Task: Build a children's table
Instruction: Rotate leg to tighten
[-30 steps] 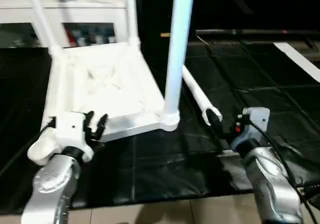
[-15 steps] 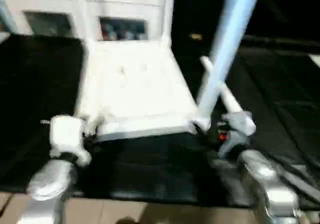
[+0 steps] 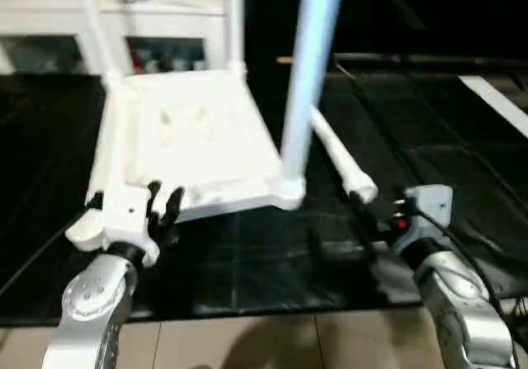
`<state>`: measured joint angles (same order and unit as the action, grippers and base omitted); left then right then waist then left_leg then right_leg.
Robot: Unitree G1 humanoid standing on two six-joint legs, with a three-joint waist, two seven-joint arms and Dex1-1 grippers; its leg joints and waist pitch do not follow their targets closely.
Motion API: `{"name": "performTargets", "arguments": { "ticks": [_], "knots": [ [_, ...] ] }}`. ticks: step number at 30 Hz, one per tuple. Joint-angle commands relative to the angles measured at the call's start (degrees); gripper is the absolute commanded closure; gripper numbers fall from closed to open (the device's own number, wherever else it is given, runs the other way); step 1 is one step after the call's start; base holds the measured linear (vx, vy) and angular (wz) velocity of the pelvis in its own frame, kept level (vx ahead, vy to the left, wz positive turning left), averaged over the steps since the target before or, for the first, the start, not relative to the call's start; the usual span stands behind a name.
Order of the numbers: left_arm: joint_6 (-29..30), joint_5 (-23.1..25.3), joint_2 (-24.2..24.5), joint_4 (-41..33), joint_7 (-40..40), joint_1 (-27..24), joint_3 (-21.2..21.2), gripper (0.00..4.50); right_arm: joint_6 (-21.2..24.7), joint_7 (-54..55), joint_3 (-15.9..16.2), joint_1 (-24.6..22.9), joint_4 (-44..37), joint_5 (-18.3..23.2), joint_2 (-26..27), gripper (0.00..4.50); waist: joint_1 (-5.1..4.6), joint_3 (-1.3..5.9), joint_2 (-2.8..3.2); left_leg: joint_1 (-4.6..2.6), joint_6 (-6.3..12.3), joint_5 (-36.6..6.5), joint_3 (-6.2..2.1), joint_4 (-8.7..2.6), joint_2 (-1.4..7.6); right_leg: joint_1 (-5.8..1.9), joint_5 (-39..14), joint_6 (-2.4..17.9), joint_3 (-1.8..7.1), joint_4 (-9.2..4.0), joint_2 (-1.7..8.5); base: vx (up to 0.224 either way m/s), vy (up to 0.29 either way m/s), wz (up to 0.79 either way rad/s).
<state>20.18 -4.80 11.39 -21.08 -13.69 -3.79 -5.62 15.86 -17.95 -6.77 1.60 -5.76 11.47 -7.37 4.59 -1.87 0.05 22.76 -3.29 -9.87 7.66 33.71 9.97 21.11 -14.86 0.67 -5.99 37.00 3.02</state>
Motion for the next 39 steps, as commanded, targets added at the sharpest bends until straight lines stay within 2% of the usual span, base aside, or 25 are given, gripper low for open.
{"name": "performTargets", "arguments": {
  "ticks": [1,3,4,5,7,8,10,11,13,14,17,18,20,21,24,25,28,30,36,38,39],
  "knots": [
    [-0.05,0.29,0.52,0.66,-0.53,0.59,0.39,2.57,-3.00,-0.42,0.34,0.74,0.27,0.33,-0.18,0.00,0.00,1.60,0.32,-0.92,-1.30,-21.09,-1.43,-4.41,3.15,-1.10,-24.89,1.37,3.81,-8.20,5.64,0.000,0.000,0.00],
    [-0.22,0.35,0.62,0.83,-0.85,0.69,0.78,2.57,-3.99,-0.70,0.55,1.07,0.67,0.56,-0.12,0.00,-0.05,1.58,0.29,-1.13,-0.93,-21.76,-1.34,-4.76,3.35,-1.18,-20.72,2.92,4.14,-7.63,5.50,0.000,0.000,0.00],
    [-0.19,0.26,0.56,0.92,-0.86,0.76,0.84,2.57,-4.08,-0.18,0.44,1.35,0.87,0.22,0.04,0.00,-0.05,1.64,0.28,-1.21,-0.79,-21.49,-1.27,-4.81,3.43,-1.20,-19.29,3.38,4.24,-7.42,5.46,0.000,0.000,0.00],
    [-0.17,0.21,0.51,0.96,-0.85,0.80,0.84,2.57,-3.99,0.10,0.38,1.46,0.92,0.04,0.12,0.00,-0.03,1.83,0.45,-1.18,-0.56,-20.23,-1.18,-4.86,3.57,-1.40,-15.70,4.37,4.40,-6.96,5.47,0.000,0.000,0.00],
    [-0.44,0.14,0.67,1.20,-0.75,1.02,1.15,2.57,-3.11,1.11,0.46,2.43,1.47,-0.78,0.58,0.00,-0.06,2.40,0.59,-1.18,-0.07,-16.15,-1.03,-4.70,3.69,-1.78,-7.27,5.86,4.49,-6.08,5.24,0.000,0.000,0.00],
    [-0.45,0.14,0.68,1.21,-0.75,1.04,1.15,2.57,-3.09,1.12,0.48,2.47,1.49,-0.81,0.60,0.00,-0.04,2.76,0.73,-1.31,0.52,-12.20,-0.91,-4.36,3.78,-1.99,0.27,7.12,4.51,-5.41,5.21,0.059,0.028,-0.03],
    [-0.70,0.12,0.88,1.56,-0.80,1.33,1.24,2.57,-2.12,1.00,0.90,3.11,1.77,-0.45,1.09,0.00,-0.04,2.91,0.51,-1.14,1.70,-7.52,-0.61,-3.86,3.51,-2.38,7.89,8.25,4.38,-4.79,5.22,0.057,0.021,-0.03],
    [-0.91,0.19,1.02,1.73,-0.86,1.42,1.25,2.57,-1.34,0.78,1.18,3.23,1.67,-0.06,1.33,0.00,0.10,2.89,0.56,-1.19,2.48,-6.17,-0.36,-3.63,3.36,-2.45,9.86,8.48,4.41,-4.74,5.31,0.000,0.000,0.00],
    [-1.35,0.28,1.17,2.22,-0.97,1.64,1.22,2.57,-0.93,0.32,1.92,3.36,1.28,1.19,1.78,0.00,0.30,2.80,0.58,-1.31,3.04,-6.43,-0.26,-3.64,3.47,-2.50,9.40,8.67,4.42,-4.84,5.52,0.000,0.000,0.00],
    [-1.52,0.30,1.19,2.35,-1.00,1.70,1.19,2.57,-0.54,-0.05,2.27,3.42,1.05,1.69,1.89,0.00,0.31,2.66,0.59,-1.42,2.95,-7.82,-0.22,-3.80,3.53,-2.48,7.20,8.54,4.41,-5.06,5.53,0.000,0.000,0.00],
    [-1.82,0.30,1.07,2.73,-0.88,1.90,1.18,2.57,-0.95,-0.87,3.17,3.58,1.08,1.83,1.79,0.00,0.32,2.28,0.63,-1.68,1.51,-12.28,-0.19,-4.31,3.86,-2.26,0.16,7.99,4.59,-5.62,5.62,0.000,0.000,0.00],
    [-1.92,0.27,1.03,2.81,-0.85,1.95,1.22,2.57,-1.39,-1.87,3.65,3.42,1.07,2.29,1.90,0.00,0.28,2.07,0.42,-1.76,0.89,-14.42,-0.13,-4.50,3.82,-2.16,-3.39,7.58,4.67,-5.90,5.59,0.000,0.000,0.00],
    [-2.03,0.14,0.90,2.97,-0.82,2.01,1.26,2.57,-2.44,-2.57,4.26,3.43,1.61,2.39,2.35,0.00,0.30,1.99,0.45,-1.86,0.13,-16.31,-0.15,-4.67,3.82,-1.98,-7.45,6.87,4.84,-6.24,5.66,0.000,0.000,0.00],
    [-2.11,0.10,0.85,3.07,-0.77,2.04,1.34,2.57,-2.37,-2.51,4.23,3.58,1.86,2.70,2.84,0.00,0.28,1.98,0.24,-1.85,-0.14,-16.66,-0.11,-4.69,3.80,-1.85,-8.69,6.43,4.95,-6.34,5.67,0.000,0.000,0.00],
    [-2.23,-0.07,0.64,3.20,-0.55,2.14,1.38,2.57,-2.35,-1.20,3.13,4.60,2.43,3.75,4.57,0.00,0.24,2.03,0.19,-1.91,-0.41,-16.56,-0.09,-4.77,3.79,-1.57,-9.37,6.13,5.10,-6.37,5.62,0.000,0.000,0.00],
    [-2.38,-0.38,0.27,3.12,-0.27,2.17,1.24,2.57,-0.52,-2.19,3.43,4.43,1.51,5.23,4.75,0.00,0.23,2.01,0.04,-1.84,-0.28,-16.11,-0.02,-4.75,3.79,-1.61,-8.68,5.93,5.20,-6.31,5.57,0.000,0.000,0.00],
    [-2.53,-0.43,0.12,3.03,-0.14,2.03,1.35,2.57,-1.40,-1.61,3.60,4.22,1.10,5.31,4.79,0.00,0.26,2.14,0.12,-1.86,-0.35,-15.13,0.09,-4.70,3.79,-1.50,-6.84,5.74,5.30,-6.13,5.40,0.000,0.000,0.00],
    [-2.58,-0.32,0.16,2.90,-0.20,1.72,1.57,2.57,-1.63,-1.86,2.87,4.11,1.19,7.01,5.68,0.00,0.24,2.19,0.07,-1.77,-0.33,-14.78,0.21,-4.68,3.69,-1.49,-5.77,5.73,5.39,-6.03,5.35,0.000,0.000,0.00],
    [-2.47,-0.25,0.35,2.58,-0.27,1.51,1.77,2.57,-0.08,-1.10,1.83,3.98,0.53,8.22,6.48,0.00,0.30,2.11,-0.04,-1.90,-0.24,-15.00,0.44,-4.63,3.62,-1.25,-7.02,5.52,5.59,-6.21,5.30,0.000,0.000,0.00],
    [-2.28,-0.19,0.46,2.49,-0.34,1.45,1.81,2.57,0.05,-0.93,1.59,4.08,0.72,8.59,7.11,0.00,0.30,2.07,0.14,-1.93,-0.18,-15.46,0.42,-4.66,3.60,-1.16,-7.80,5.49,5.64,-6.27,5.37,0.000,0.000,0.00],
    [-1.84,-0.37,0.68,2.52,-0.78,1.47,1.92,2.57,-0.53,-0.80,1.94,3.88,0.91,7.95,7.04,0.00,0.32,2.07,-0.09,-1.93,-0.21,-15.50,0.42,-4.68,3.62,-1.16,-8.40,5.35,5.61,-6.31,5.36,0.000,0.000,0.00]
  ]
}}
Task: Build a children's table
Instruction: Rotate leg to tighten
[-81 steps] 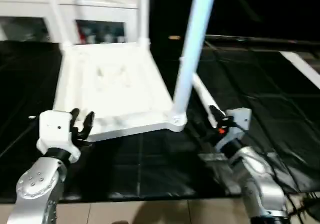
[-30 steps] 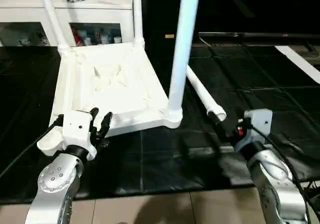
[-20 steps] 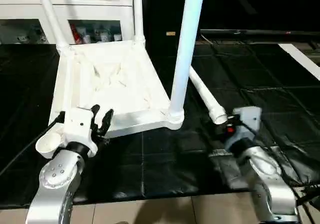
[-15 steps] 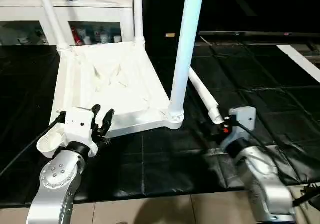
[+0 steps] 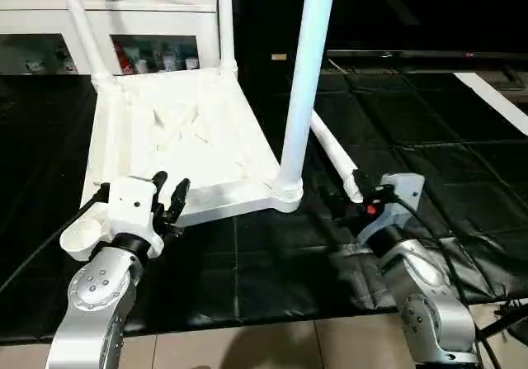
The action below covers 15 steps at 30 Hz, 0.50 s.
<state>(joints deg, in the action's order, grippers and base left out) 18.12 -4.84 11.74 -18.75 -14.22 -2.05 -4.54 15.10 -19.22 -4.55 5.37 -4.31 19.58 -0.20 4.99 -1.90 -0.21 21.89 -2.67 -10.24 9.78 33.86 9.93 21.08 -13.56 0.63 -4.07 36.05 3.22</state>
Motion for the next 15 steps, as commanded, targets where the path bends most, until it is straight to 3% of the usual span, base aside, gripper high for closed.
{"name": "performTargets", "arguments": {
  "ticks": [1,2,3,5,8,10,12,13,14,15],
  "knots": [
    [0.48,-0.48,0.48,0.25,-0.61,-0.20,0.90,2.57,-0.15,0.63,-0.04,0.00,-0.45,-0.48,-0.32,0.00,-0.09,2.08,0.08,-1.04,-0.85,-15.04,-1.67,-4.83,3.65,-1.12,-9.88,5.32,3.68,-5.38,5.11,0.000,0.000,0.00],
    [0.65,-0.64,0.63,0.34,-0.98,-0.09,0.97,2.57,-0.40,0.75,0.02,-0.04,-0.39,-0.56,-0.34,0.00,-0.06,2.08,0.10,-1.07,-0.90,-14.83,-1.66,-4.82,3.66,-1.08,-10.01,5.22,3.72,-5.36,5.14,0.000,0.000,0.00],
    [1.28,-1.42,1.33,1.00,-2.56,0.75,1.23,2.57,-0.33,0.93,-0.42,0.20,-0.13,0.43,-0.08,0.00,-0.17,2.08,-0.31,-1.08,-0.87,-14.64,-1.58,-4.83,3.69,-1.05,-9.80,5.12,3.73,-5.38,5.05,0.000,0.000,0.00],
    [1.81,-2.36,3.60,3.52,-6.40,3.54,1.98,2.57,-1.29,3.08,-0.96,1.22,1.55,-1.69,-0.77,0.00,0.06,2.05,0.06,-1.35,-1.36,-14.64,-1.54,-4.84,3.54,-0.69,-10.73,4.83,3.75,-5.46,5.01,0.000,0.000,0.00],
    [2.12,-2.81,5.43,5.54,-9.35,5.75,2.65,2.57,-2.59,4.12,-1.49,2.43,3.15,-3.03,-1.24,0.00,-0.09,2.11,-0.09,-1.46,-2.54,-14.94,-1.63,-5.02,3.52,-0.75,-10.05,4.97,3.69,-5.14,4.93,0.000,0.000,0.00],
    [3.12,-3.68,8.40,8.50,-15.03,9.02,4.24,2.57,2.58,0.72,-1.52,3.39,2.31,0.78,-2.47,0.00,-0.25,2.21,-0.16,-1.36,-2.27,-13.94,-1.58,-4.94,3.55,-1.05,-6.59,5.47,3.78,-4.78,4.89,0.000,0.000,0.00],
    [3.62,-3.55,12.85,14.68,-24.13,15.14,7.38,2.57,5.93,-3.98,2.46,4.04,1.57,-1.02,-6.40,0.00,-0.06,2.38,-0.02,-1.59,-1.31,-11.58,-1.40,-4.59,3.01,-1.09,-4.76,5.29,3.79,-4.69,4.54,0.000,0.000,0.00],
    [3.62,-3.55,12.85,14.68,-24.13,15.14,7.38,2.57,5.93,-3.98,2.46,4.04,1.57,-1.02,-6.40,0.00,-0.06,2.47,-0.01,-1.54,-1.47,-10.81,-1.36,-4.57,3.02,-1.20,-3.78,5.48,3.76,-4.48,4.59,0.000,0.000,0.00],
    [2.98,-2.46,15.02,19.17,-28.96,19.02,9.45,2.57,7.62,-7.03,5.14,4.15,1.03,-1.92,-8.62,0.00,-0.09,2.31,0.47,-1.29,-1.89,-10.28,-1.45,-4.63,3.21,-1.25,-2.66,6.04,3.75,-4.39,4.95,0.000,0.000,0.00],
    [3.17,-2.08,15.80,21.15,-31.30,20.70,10.49,2.57,8.76,-7.80,5.63,4.15,0.46,-1.45,-9.07,0.00,-0.16,2.48,0.44,-1.49,-1.85,-10.50,-1.39,-4.46,3.17,-1.37,-2.18,6.69,3.78,-4.36,4.98,0.000,0.000,0.00]
  ]
}}
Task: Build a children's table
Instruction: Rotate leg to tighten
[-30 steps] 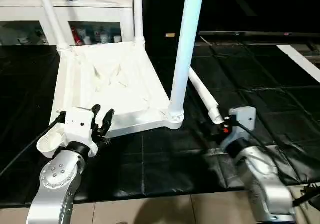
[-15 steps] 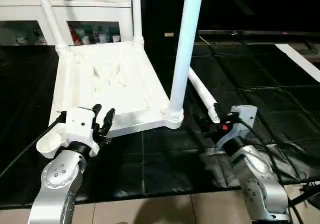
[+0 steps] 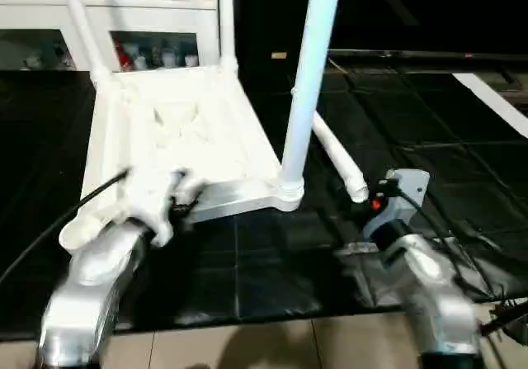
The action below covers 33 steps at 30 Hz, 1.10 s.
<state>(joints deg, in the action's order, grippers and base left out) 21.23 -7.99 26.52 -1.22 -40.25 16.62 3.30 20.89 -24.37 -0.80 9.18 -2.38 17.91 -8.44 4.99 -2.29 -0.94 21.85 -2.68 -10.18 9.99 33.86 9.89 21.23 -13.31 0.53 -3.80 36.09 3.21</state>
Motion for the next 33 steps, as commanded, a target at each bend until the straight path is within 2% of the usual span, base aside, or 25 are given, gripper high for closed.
{"name": "performTargets", "arguments": {
  "ticks": [1,3,6,9,11,12,14,16,17,19,22,23,24,27,29,30,31,33],
  "knots": [
    [0.06,1.07,1.01,3.62,-5.27,2.03,2.65,2.57,2.98,-2.65,1.89,0.34,-1.47,0.22,-0.83,0.00,-0.16,2.90,1.07,-1.46,-1.76,-10.45,-1.57,-4.44,3.20,-1.55,-1.96,7.11,3.51,-4.37,4.96,0.000,0.000,0.00],
    [0.11,1.61,2.34,6.03,-9.21,4.14,4.37,2.57,4.88,-2.96,2.30,0.38,-2.19,0.65,-1.43,0.00,-0.24,3.09,0.89,-1.30,-1.36,-8.79,-1.59,-4.34,3.38,-1.88,1.03,8.88,3.43,-3.93,5.24,0.000,0.000,0.00],
    [-0.52,2.35,3.28,8.94,-11.77,6.52,5.65,2.57,6.04,-2.54,1.76,0.80,-2.26,1.59,-1.58,0.00,-0.22,3.19,1.30,-1.31,-0.94,-8.12,-1.52,-4.14,3.48,-1.90,2.81,10.39,3.43,-3.65,5.36,0.000,0.000,0.00],
    [-1.01,4.03,4.20,16.96,-16.16,12.53,7.96,2.57,6.17,-3.17,2.44,1.65,-1.59,0.10,-3.86,0.00,0.21,3.03,1.46,-1.70,-1.85,-10.41,-1.47,-4.32,3.48,-1.72,-1.05,10.25,3.43,-4.08,5.39,0.000,0.000,0.00],
    [-0.86,4.11,4.16,18.51,-17.15,13.53,8.35,2.57,5.81,-3.84,2.73,1.86,-1.46,-0.14,-4.38,0.00,0.18,2.94,1.31,-1.69,-2.38,-11.58,-1.51,-4.45,3.54,-1.76,-2.21,10.39,3.43,-4.16,5.46,0.000,0.000,0.00],
    [-1.25,3.95,4.21,20.17,-18.18,14.57,8.89,2.57,6.13,-4.60,3.06,2.02,-1.57,0.00,-5.01,0.00,0.18,3.00,1.31,-1.68,-2.55,-11.63,-1.58,-4.45,3.71,-1.84,-1.85,10.78,3.43,-4.00,5.67,0.000,0.000,0.00],
    [-1.02,4.04,3.97,22.71,-19.19,16.22,9.73,2.27,7.05,-5.80,3.48,2.22,-1.76,0.51,-5.89,0.00,0.21,3.04,1.20,-1.53,-2.09,-10.74,-1.48,-4.32,3.55,-1.95,-0.68,11.13,3.47,-3.98,5.64,0.000,0.000,0.00],
    [-1.06,4.07,3.54,24.48,-19.73,17.38,10.26,2.27,7.28,-6.83,3.81,2.35,-1.78,0.83,-6.48,0.00,0.41,3.21,1.16,-1.50,-1.47,-9.27,-1.45,-4.09,3.58,-2.11,1.79,11.63,3.48,-3.74,5.76,0.000,0.000,0.00],
    [-1.34,4.32,2.23,28.95,-20.98,20.19,10.90,2.17,5.97,-7.91,4.30,2.72,-1.23,-0.61,-7.24,0.00,0.36,3.22,1.11,-1.35,-0.98,-8.35,-1.42,-4.03,3.49,-2.14,2.97,11.94,3.40,-3.71,5.71,0.000,0.000,0.00],
    [-2.91,5.06,0.45,32.64,-20.91,22.43,11.32,1.84,5.56,-7.74,4.45,3.01,-0.50,-1.68,-7.57,0.00,0.58,3.28,1.15,-1.45,-0.70,-8.01,-1.38,-3.89,3.55,-2.18,3.19,12.44,3.40,-3.76,5.88,0.000,0.000,0.00],
    [-3.83,5.57,-0.59,34.57,-20.63,23.56,11.60,1.84,5.27,-7.50,4.45,3.10,-0.14,-2.10,-7.71,0.00,0.72,3.30,1.05,-1.43,-0.60,-8.18,-1.50,-3.88,3.71,-2.32,3.34,13.05,3.37,-3.70,6.08,0.000,0.000,0.00],
    [-5.40,6.40,-1.95,37.79,-20.44,25.15,12.12,1.84,5.27,-7.39,4.44,3.02,0.05,-1.88,-7.89,0.00,0.64,3.37,1.37,-1.36,-0.43,-7.91,-1.52,-3.83,3.69,-2.34,4.11,13.22,3.37,-3.64,5.99,0.000,0.000,0.00],
    [-5.87,6.60,-2.24,38.76,-20.55,25.61,12.23,1.84,5.31,-7.38,4.46,3.00,0.08,-1.73,-8.00,0.00,0.59,3.29,1.15,-1.29,-0.21,-7.89,-1.44,-3.81,3.55,-2.42,4.14,13.13,3.37,-3.80,5.88,0.000,0.000,0.00],
    [-8.21,8.28,-3.64,43.10,-19.21,27.42,13.03,1.84,5.54,-7.10,4.45,2.68,-0.06,-1.64,-8.19,0.00,0.72,3.41,1.70,-1.39,-0.21,-8.64,-1.63,-3.72,3.70,-2.63,4.04,13.49,3.39,-3.70,6.11,0.000,0.000,0.00],
    [-9.24,8.97,-4.47,45.71,-18.42,28.46,13.42,1.84,5.65,-7.13,4.44,2.44,-0.18,-1.73,-8.31,0.00,0.62,3.39,1.47,-1.33,0.09,-8.52,-1.62,-3.73,3.70,-2.73,4.28,13.64,3.36,-3.81,6.08,0.000,0.000,0.00],
    [-10.01,9.67,-5.31,48.77,-16.98,29.62,13.76,2.13,5.70,-7.32,4.46,1.78,-0.57,-1.66,-8.49,0.00,0.73,3.42,1.83,-1.25,0.34,-7.85,-1.69,-3.66,3.77,-2.75,5.02,14.03,3.35,-3.62,6.19,0.000,0.000,0.00],
    [-10.71,10.07,-5.77,50.65,-15.81,30.27,13.86,2.21,5.69,-7.40,4.47,1.32,-0.85,-1.64,-8.58,0.00,0.62,3.44,2.05,-1.31,0.61,-7.73,-1.57,-3.49,3.62,-2.65,5.88,14.10,3.34,-3.75,5.96,0.000,0.000,0.00],
    [-11.04,10.18,-6.12,52.02,-15.11,30.73,13.76,2.21,5.60,-7.45,4.47,0.91,-1.04,-1.68,-8.63,0.00,0.75,3.45,1.83,-1.17,1.23,-7.14,-1.65,-3.45,3.65,-2.88,6.89,14.56,3.34,-3.64,6.14,0.000,0.000,0.00]
  ]
}}
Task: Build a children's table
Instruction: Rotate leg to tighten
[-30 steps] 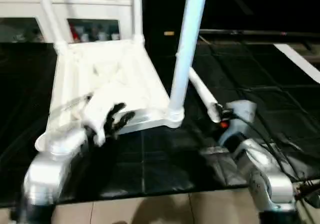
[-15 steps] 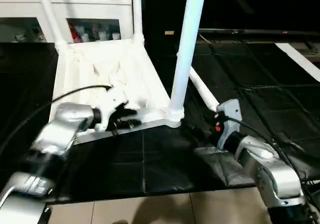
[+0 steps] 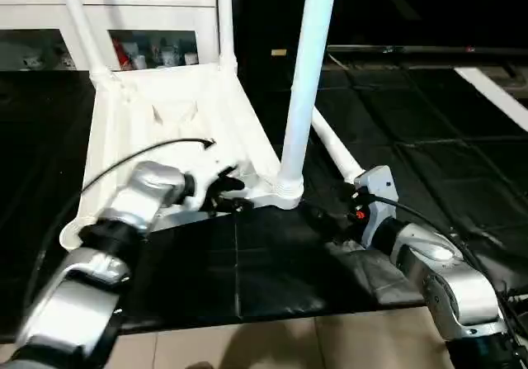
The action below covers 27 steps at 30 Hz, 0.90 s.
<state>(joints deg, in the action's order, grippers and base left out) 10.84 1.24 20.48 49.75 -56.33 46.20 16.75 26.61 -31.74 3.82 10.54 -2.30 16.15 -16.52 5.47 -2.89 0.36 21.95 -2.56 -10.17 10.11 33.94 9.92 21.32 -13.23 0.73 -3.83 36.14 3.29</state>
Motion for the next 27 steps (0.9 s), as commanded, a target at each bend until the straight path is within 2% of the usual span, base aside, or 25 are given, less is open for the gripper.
{"name": "performTargets", "arguments": {
  "ticks": [1,2,3,4,8,15,20,22,27],
  "knots": [
    [-1.31,1.05,-0.44,2.95,1.19,1.88,0.10,2.26,-0.33,-0.16,-0.19,-0.98,-1.33,-0.12,-0.58,0.00,0.33,4.08,0.87,-1.24,1.25,-6.94,-1.77,-3.44,3.58,-2.97,7.07,14.50,3.37,-3.63,6.08,0.000,0.000,0.00],
    [-1.31,1.05,-0.44,2.95,1.19,1.88,0.10,2.41,-0.33,-0.16,-0.19,-0.98,-1.33,-0.12,-0.58,0.00,0.35,4.06,0.72,-1.20,1.58,-6.76,-1.76,-3.43,3.59,-3.02,7.10,14.63,3.37,-3.71,6.12,0.000,0.000,0.00],
    [-1.86,1.07,-0.75,4.54,1.30,2.51,-0.19,2.41,-0.62,-0.20,-0.25,-1.59,-1.62,-0.31,-0.60,0.00,0.35,3.99,1.03,-1.29,1.68,-7.14,-1.75,-3.46,3.69,-2.82,6.79,14.79,3.33,-3.82,6.04,0.000,0.000,0.00],
    [-1.86,1.07,-0.75,4.54,1.30,2.51,-0.19,2.61,-0.62,-0.20,-0.25,-1.59,-1.62,-0.31,-0.60,0.00,0.40,3.98,0.98,-1.31,1.67,-7.38,-1.78,-3.48,3.74,-2.85,6.53,14.87,3.33,-3.80,6.08,0.000,0.000,0.00],
    [-3.14,1.19,-1.20,7.31,0.55,3.50,-0.82,2.93,-1.25,-0.28,-0.37,-2.54,-1.95,-0.47,-0.71,0.00,0.43,3.73,1.21,-1.38,1.26,-9.45,-1.81,-3.68,3.82,-2.82,2.83,14.89,3.35,-4.21,6.20,0.000,0.000,0.00],
    [-6.66,0.98,-1.82,12.02,-0.49,5.03,-1.80,3.52,-1.90,-0.49,-0.26,-2.81,-1.07,-0.30,-0.57,0.00,0.48,3.61,1.13,-1.39,0.80,-10.82,-1.84,-3.87,3.83,-2.70,0.07,14.44,3.42,-4.51,6.34,0.000,0.000,0.00],
    [-7.81,0.78,-1.92,13.08,-2.17,5.29,-1.93,4.01,-2.74,-0.74,-0.03,-3.08,-0.44,-0.62,-0.47,0.00,0.50,3.61,1.14,-1.38,0.96,-11.03,-1.84,-3.91,3.86,-2.63,-0.17,14.50,3.42,-4.53,6.38,0.000,0.000,0.00],
    [-8.35,0.59,-1.97,13.14,-3.10,5.14,-2.06,4.05,-3.01,-0.85,0.08,-3.13,-0.13,-0.72,-0.46,0.00,0.54,3.66,1.02,-1.38,1.17,-10.64,-1.83,-3.90,3.92,-2.61,0.39,14.58,3.43,-4.48,6.39,0.000,0.000,0.00],
    [-12.14,1.69,-1.88,14.19,-4.05,5.09,-1.65,4.44,-3.86,-1.18,0.44,-2.64,1.41,-1.09,-0.42,0.00,0.57,3.75,1.05,-1.24,1.87,-9.34,-1.86,-3.80,3.90,-2.70,2.65,14.81,3.36,-4.27,6.42,0.000,0.000,0.00]
  ]
}}
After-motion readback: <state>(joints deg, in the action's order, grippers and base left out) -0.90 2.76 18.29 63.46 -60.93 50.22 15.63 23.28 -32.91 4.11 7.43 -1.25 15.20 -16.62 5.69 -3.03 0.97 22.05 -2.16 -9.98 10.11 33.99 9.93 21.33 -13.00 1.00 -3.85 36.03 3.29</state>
